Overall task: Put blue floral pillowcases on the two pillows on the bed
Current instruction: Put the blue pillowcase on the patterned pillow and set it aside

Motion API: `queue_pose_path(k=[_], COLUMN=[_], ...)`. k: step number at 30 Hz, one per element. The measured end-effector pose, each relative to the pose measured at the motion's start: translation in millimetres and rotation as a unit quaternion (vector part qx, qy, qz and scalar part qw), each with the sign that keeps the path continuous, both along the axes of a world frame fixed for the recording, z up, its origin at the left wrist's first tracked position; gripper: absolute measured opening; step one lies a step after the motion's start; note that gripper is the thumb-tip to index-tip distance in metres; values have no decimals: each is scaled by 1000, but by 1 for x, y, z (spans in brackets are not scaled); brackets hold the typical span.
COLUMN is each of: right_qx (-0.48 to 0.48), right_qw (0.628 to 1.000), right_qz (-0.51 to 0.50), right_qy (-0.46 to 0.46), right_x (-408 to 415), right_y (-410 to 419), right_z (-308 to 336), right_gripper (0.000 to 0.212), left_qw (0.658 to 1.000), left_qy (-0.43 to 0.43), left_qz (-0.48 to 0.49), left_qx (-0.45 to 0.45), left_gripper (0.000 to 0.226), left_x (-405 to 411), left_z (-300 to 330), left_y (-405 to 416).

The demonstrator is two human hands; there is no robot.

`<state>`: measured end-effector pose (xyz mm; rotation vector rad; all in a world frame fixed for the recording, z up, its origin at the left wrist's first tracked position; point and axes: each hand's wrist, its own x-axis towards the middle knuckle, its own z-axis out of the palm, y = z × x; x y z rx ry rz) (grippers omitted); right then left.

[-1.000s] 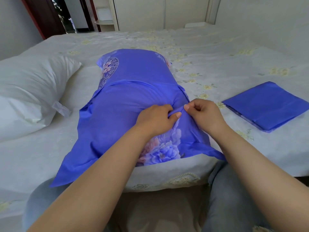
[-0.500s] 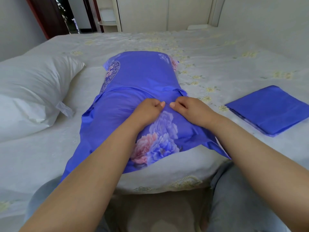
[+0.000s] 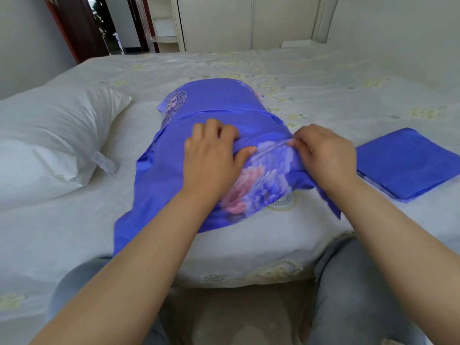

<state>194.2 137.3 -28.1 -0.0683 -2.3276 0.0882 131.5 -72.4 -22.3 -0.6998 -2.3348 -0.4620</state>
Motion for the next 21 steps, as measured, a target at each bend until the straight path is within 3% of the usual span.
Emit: queue_pose_path(k=[1, 3, 6, 7, 11, 14, 17, 21], right_qx=[-6, -51, -140, -166, -218, -187, -158, -131], right_qw=[999, 991, 972, 971, 975, 979, 980, 984], right_qz=[-36, -121, -173, -150, -12, 70, 114, 97], right_qy=[6, -4, -72, -88, -50, 27, 32, 68], right_x=[-3, -11, -17, -18, -5, 23, 36, 34], right_y=[11, 37, 56, 51, -2, -47, -75, -80], right_z=[7, 17, 17, 13, -7, -29, -58, -86], right_gripper=[36, 28, 20, 21, 19, 36, 49, 37], left_qw=[999, 994, 953, 943, 947, 962, 975, 981], left_qy=[3, -88, -293, -309, -217, -146, -73, 5], left_qz=[44, 70, -45, -81, -147, -172, -172, -172], left_qx=[4, 9, 57, 90, 185, 155, 119, 90], left_gripper=[56, 56, 37, 34, 40, 37, 19, 26], left_x=[2, -1, -3, 1, 16, 15, 13, 10], left_z=[1, -2, -26, -36, -56, -60, -57, -49], left_y=[-7, -21, -29, -29, -23, -20, -17, -14])
